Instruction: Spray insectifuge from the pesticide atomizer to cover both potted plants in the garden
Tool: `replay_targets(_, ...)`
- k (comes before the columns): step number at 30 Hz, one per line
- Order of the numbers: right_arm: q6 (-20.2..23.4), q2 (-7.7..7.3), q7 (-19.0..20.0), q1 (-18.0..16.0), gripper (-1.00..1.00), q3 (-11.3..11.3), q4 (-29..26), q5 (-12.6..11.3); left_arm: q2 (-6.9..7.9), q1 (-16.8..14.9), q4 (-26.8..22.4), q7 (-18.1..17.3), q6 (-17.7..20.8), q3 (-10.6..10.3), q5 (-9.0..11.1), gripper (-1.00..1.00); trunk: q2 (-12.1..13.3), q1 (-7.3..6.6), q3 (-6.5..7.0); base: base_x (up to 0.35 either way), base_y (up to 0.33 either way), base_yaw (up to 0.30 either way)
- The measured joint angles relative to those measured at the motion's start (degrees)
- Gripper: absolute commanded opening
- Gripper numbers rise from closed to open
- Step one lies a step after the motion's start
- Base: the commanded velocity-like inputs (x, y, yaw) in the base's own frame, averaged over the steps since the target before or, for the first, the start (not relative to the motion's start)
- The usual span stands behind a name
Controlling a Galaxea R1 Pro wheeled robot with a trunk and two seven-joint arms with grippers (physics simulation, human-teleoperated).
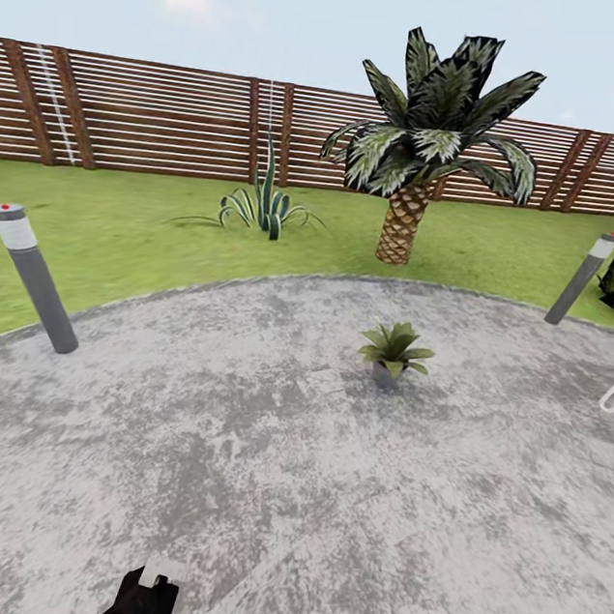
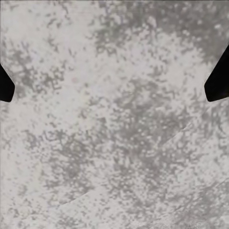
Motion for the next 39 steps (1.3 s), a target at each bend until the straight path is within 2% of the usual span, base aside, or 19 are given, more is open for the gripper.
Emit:
replay_targets(20,-0.02,-0.09,-0.08,0.00,1.00,-0.08,0.03,-0.08,0.00,0.00,0.00,-0.01,0.01,0.00,0.00,-1.00,0.00,0.01,0.00,0.313,-0.115,0.000)
replay_targets(23,-0.09,0.32,-0.18,0.09,1.00,0.16,0.03,0.01,0.09,0.13,0.00,0.06,-0.18,0.01,0.24,-1.00,0.00,0.00,0.00,0.327,0.000,0.000)
replay_targets(29,-0.09,0.18,-0.18,0.53,1.00,0.16,-0.04,0.00,0.07,0.35,-0.06,0.06,-0.19,0.00,0.24,-1.00,0.00,0.00,0.00,0.334,-0.011,0.000)
replay_targets(39,-0.11,0.33,-0.19,0.70,1.00,0.18,-0.05,0.00,0.07,0.44,-0.08,0.05,-0.17,0.00,0.24,-1.00,0.00,0.01,0.00,0.285,-0.152,0.000)
